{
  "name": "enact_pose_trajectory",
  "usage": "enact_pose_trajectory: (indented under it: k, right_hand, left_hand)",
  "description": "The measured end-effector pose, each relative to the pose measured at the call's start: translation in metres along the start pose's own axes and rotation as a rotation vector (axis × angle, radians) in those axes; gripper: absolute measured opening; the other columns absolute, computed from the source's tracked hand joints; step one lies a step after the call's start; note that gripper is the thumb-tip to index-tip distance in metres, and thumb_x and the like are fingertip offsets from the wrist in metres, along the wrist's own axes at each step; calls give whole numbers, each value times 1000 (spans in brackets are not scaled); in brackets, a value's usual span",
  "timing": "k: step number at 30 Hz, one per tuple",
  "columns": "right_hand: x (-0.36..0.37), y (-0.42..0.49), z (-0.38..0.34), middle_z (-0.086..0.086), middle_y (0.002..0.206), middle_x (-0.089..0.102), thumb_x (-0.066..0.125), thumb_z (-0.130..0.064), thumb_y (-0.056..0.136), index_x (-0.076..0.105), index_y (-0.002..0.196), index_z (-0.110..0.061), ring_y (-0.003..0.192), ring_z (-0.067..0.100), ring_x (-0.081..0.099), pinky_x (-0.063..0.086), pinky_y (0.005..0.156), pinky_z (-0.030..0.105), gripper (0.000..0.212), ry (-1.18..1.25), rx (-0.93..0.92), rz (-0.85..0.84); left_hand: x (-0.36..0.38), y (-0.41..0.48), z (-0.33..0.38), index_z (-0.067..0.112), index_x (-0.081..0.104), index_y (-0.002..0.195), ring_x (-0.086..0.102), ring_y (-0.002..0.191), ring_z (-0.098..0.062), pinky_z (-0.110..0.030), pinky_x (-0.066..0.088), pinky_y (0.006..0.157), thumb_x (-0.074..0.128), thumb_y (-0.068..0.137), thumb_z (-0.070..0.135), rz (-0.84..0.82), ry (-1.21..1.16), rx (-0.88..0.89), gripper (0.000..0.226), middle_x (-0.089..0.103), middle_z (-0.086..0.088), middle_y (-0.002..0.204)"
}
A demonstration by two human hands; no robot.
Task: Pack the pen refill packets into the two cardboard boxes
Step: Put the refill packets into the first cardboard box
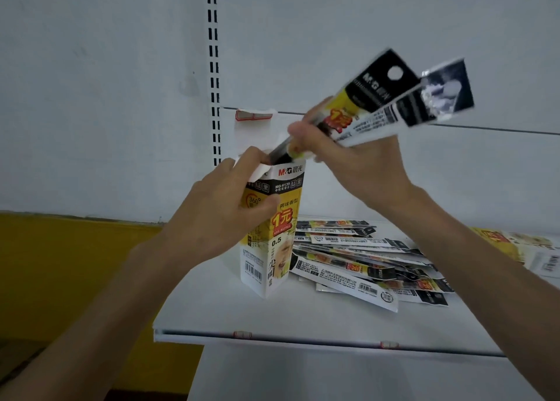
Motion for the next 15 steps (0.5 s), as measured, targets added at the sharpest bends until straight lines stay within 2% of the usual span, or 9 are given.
enact_pose_trajectory:
  k: [2,4,5,7,9,11,13,14,15]
  right_hand:
    - [-6,8,-5,-8,67,66,66,-19,85,65,70,-11,58,-4,61,43,54,7,16,-80,93,25]
    - [-11,18,-8,-6,63,66,65,-23,86,63,66,-11,49,-5,56,39,49,7,23,-206,169,-6]
    - [-9,23,-6,-2,64,66,64,-25,86,63,69,-9,47,-2,55,39,48,8,23,-291,215,-71]
    - [0,26,2,7,76,67,65,-32,83,64,83,-4,56,5,57,43,51,18,29,-445,337,-267]
    - [4,23,10,3,87,69,67,-44,78,64,94,-8,73,10,63,50,61,24,39,-464,435,-381]
    - [-1,26,7,-2,87,69,70,-47,75,64,91,-16,76,8,63,50,66,24,35,-328,436,-278]
    - [-9,30,5,-3,84,68,73,-36,75,62,87,-20,72,10,61,48,64,24,23,-222,382,-72]
    - [-9,31,6,0,88,68,74,-30,75,62,91,-19,73,12,62,48,62,23,23,-244,379,-57]
    - [-6,31,9,2,92,67,74,-25,75,62,98,-14,74,12,62,47,58,20,28,-306,402,-113]
  left_hand:
    - [0,-1,3,50,29,98,57,89,-16,-38,53,69,46,76,50,6,-7,17,28,57,3,106]
    - [1,-1,5,52,28,94,57,88,-15,-39,53,69,47,77,51,8,-2,33,25,56,5,103]
    - [2,-1,7,53,28,93,57,88,-15,-40,54,70,49,80,50,8,-1,44,25,56,5,103]
    - [3,-1,8,54,30,93,58,88,-16,-41,54,70,52,81,48,11,-9,60,26,57,3,103]
    - [2,1,8,56,29,93,58,87,-17,-42,54,70,52,80,48,16,-4,53,27,58,2,104]
    - [1,2,6,55,27,91,57,88,-17,-42,53,71,53,80,45,27,6,48,30,58,1,106]
    - [1,1,3,56,26,91,56,89,-17,-41,53,72,54,82,45,31,18,48,32,58,2,108]
    - [1,1,3,56,26,92,56,89,-17,-40,53,72,54,82,47,30,16,50,31,58,2,108]
    - [1,1,3,55,28,93,57,90,-17,-40,53,72,54,82,47,28,9,53,30,58,2,109]
Point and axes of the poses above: each hand's wrist, its own y-axis towards the middle knuckle, its own x-axis out of the palm, z = x × y, the point moved 3 cm from there along y, towards the middle knuckle
